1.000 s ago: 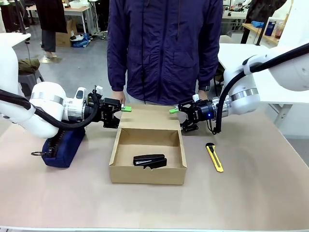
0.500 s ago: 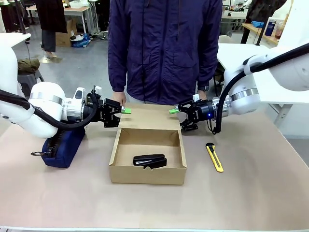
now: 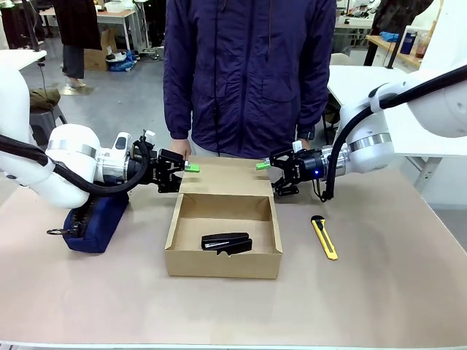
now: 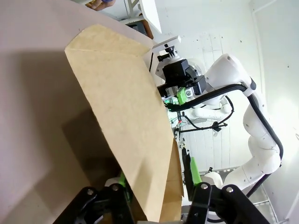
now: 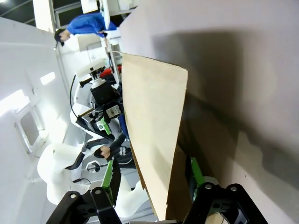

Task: Pack the item into the box.
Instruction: Close the Mailer Box.

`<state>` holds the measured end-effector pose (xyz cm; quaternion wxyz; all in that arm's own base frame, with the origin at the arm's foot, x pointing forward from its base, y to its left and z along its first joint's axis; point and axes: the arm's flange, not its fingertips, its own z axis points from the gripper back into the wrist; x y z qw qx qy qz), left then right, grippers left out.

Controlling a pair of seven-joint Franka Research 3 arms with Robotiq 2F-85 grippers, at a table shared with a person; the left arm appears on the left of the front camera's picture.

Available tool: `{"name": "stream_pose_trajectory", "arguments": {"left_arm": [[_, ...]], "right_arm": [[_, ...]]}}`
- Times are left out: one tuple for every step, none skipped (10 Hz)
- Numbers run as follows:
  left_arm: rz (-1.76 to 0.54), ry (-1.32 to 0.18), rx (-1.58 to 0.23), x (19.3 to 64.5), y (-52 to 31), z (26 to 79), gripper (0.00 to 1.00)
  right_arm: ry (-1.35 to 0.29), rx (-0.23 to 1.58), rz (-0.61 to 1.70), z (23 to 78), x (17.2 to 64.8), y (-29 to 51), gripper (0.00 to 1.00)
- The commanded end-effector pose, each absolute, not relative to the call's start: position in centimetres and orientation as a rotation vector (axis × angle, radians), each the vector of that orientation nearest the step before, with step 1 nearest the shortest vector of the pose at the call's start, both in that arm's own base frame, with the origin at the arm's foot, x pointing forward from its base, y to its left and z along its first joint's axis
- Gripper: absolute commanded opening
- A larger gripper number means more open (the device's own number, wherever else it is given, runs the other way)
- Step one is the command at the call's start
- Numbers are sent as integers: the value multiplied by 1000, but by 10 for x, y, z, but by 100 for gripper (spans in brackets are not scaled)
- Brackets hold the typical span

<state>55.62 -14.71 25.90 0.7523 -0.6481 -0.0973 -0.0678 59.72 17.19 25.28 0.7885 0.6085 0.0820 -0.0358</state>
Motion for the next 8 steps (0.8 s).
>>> {"name": "stream_pose_trajectory", "arguments": {"left_arm": [[-155,-198,-1416,560,-147,258,57],[-156,-207,-1417,560,-147,259,57],[-163,-225,-1426,559,-147,261,57],[-177,-271,-1428,557,-147,264,57],[-212,-322,-1425,552,-148,270,57],[-257,-365,-1427,547,-149,276,57],[-304,-409,-1424,541,-150,282,57],[-334,-459,-1419,534,-150,287,57]], "right_arm": [[119,1324,-52,254,601,174,57],[138,1329,-37,256,598,174,57],[135,1331,-27,258,596,175,57],[118,1335,0,262,592,175,57],[76,1339,42,268,587,174,57],[30,1341,90,273,582,173,57],[-20,1343,139,277,578,171,57],[-55,1345,184,281,573,171,57]]}}
